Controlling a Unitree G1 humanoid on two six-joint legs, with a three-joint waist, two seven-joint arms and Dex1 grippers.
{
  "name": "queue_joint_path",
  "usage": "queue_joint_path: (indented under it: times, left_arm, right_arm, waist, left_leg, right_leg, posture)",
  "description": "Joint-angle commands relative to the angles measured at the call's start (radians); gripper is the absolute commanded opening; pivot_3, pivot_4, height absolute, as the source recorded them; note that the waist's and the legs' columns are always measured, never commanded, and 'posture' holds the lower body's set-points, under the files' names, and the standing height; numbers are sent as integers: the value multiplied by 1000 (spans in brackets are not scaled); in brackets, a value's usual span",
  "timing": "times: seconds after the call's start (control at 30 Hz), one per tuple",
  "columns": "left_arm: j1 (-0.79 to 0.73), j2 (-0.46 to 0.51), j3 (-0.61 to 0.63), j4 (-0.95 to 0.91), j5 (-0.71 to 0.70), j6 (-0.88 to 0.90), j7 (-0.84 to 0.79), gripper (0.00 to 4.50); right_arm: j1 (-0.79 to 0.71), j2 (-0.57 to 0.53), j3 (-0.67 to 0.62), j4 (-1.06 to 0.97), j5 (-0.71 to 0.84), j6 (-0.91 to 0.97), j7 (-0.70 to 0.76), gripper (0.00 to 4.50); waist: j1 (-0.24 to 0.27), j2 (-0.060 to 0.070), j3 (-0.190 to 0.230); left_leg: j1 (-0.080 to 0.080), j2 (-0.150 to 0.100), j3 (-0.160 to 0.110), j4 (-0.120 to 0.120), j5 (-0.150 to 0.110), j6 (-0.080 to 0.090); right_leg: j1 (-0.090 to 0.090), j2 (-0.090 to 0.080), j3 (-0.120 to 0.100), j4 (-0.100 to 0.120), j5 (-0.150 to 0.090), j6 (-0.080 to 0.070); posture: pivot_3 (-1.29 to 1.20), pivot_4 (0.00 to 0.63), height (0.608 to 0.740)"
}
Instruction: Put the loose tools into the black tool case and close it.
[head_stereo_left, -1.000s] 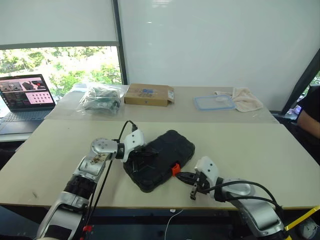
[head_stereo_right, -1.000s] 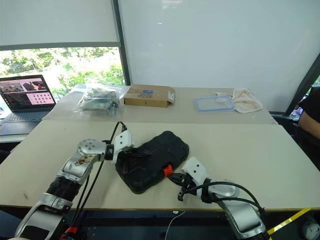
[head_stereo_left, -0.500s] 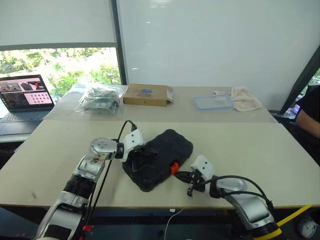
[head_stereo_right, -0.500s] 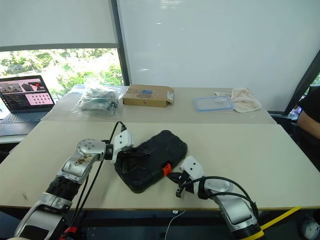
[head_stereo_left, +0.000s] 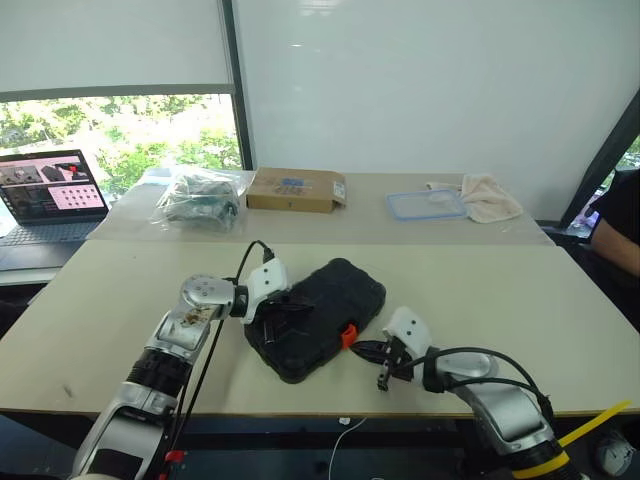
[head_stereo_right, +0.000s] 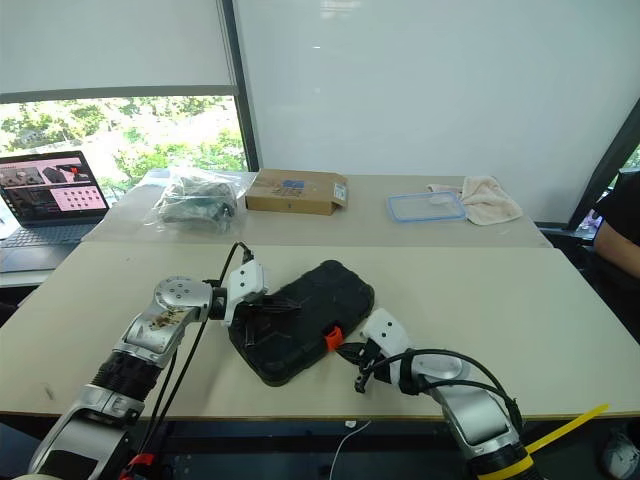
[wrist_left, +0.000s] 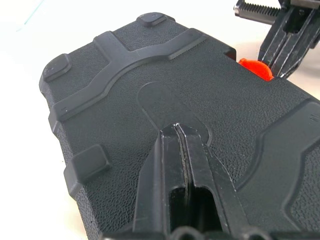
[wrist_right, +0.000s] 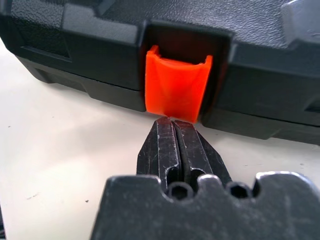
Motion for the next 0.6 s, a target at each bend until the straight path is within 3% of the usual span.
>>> queue_joint_path:
  times: [0.03,0.43,0.53,0.6]
  left_arm:
    - [63,-7,-98,70,77,27,-12,0]
    - [69,-22,-93,79,77,16,3,0]
    - [82,-35,21,50,-27,-22,17,0]
    - [94,-41,118,6,-120,-7,26,0]
  right_arm:
    - [-77,35,-23,-61,28,-11,-17,17]
    - [-103,51,-5,-38,18,-2,-5,17]
    - [-52,2,-67,-90,53,-11,22,17]
    - [-9,-18,-146,-139,117,5,34,587]
  waist:
    - [-1,0,0]
    - [-5,1,0]
    - [-3,2,-1]
    - [-1,3,-1]
  left_leg:
    - [0,0,0,0,0,0]
    - [1,1,0,0,0,0]
    - [0,1,0,0,0,0]
    - [-1,1,0,-1,0,0]
  right_leg:
    - [0,0,0,0,0,0]
    - [0,1,0,0,0,0]
    - [0,0,0,0,0,0]
    - [-1,-1,0,0,0,0]
  posture:
    - [0,150,740]
    - [0,150,740]
    - [0,150,740]
    - [0,150,740]
